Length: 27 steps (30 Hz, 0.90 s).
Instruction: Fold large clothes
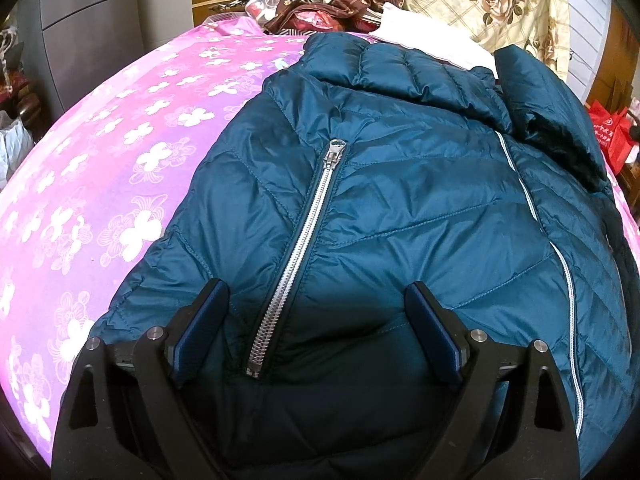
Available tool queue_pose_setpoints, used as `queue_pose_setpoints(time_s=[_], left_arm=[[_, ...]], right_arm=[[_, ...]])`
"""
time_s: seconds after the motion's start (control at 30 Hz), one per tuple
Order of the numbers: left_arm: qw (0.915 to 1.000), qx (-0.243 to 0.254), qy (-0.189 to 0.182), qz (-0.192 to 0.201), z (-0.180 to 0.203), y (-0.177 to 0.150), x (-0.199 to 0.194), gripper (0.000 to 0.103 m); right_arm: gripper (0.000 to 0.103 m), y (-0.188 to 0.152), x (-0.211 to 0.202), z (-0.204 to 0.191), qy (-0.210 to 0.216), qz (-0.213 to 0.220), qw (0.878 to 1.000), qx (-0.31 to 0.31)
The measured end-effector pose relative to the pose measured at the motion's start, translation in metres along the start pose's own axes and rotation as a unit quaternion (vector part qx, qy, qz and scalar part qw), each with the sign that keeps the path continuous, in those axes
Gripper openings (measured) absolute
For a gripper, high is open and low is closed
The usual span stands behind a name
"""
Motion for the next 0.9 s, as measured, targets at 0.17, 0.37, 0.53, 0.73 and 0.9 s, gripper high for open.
queue_pose_setpoints(time_s=[0.17, 0.37, 0.53, 0.73, 0.9], left_arm=[[0.9997, -0.008, -0.017, 0.019, -0.002, 0.001, -0.007, 0.09], [0.9957, -0.005, -0.035, 0.085, 0.0, 0.027, -0.048, 0.09], [0.992, -0.015, -0.028, 0.122, -0.009, 0.05, -0.052, 0.09], [0.9917, -0.024, -0.009, 0.126, -0.024, 0.042, -0.039, 0.09], [0.9922, -0.031, -0.011, 0.12, -0.033, 0.04, -0.038, 0.09]], right_arm=[[0.041, 0.032, 0.057, 0.057, -0.108, -0.019, 0.992, 0.061], [0.037, 0.042, 0.094, 0.028, -0.052, -0.047, 0.995, 0.072], [0.037, 0.045, 0.113, -0.063, 0.027, -0.072, 0.997, 0.017], [0.037, 0.032, 0.135, -0.184, 0.128, -0.117, 0.984, -0.027], [0.037, 0.004, 0.098, -0.262, 0.196, -0.123, 0.967, -0.107]])
Point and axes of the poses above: each gripper's, at about its wrist camera, not at the fingertips, and x roughly the way its jaws point, z to its right, y to its top, the point moved 4 cm from there along x, roughly the way its jaws point, and after that the axes turned 2 degrees about z, right-handed, at the moved point
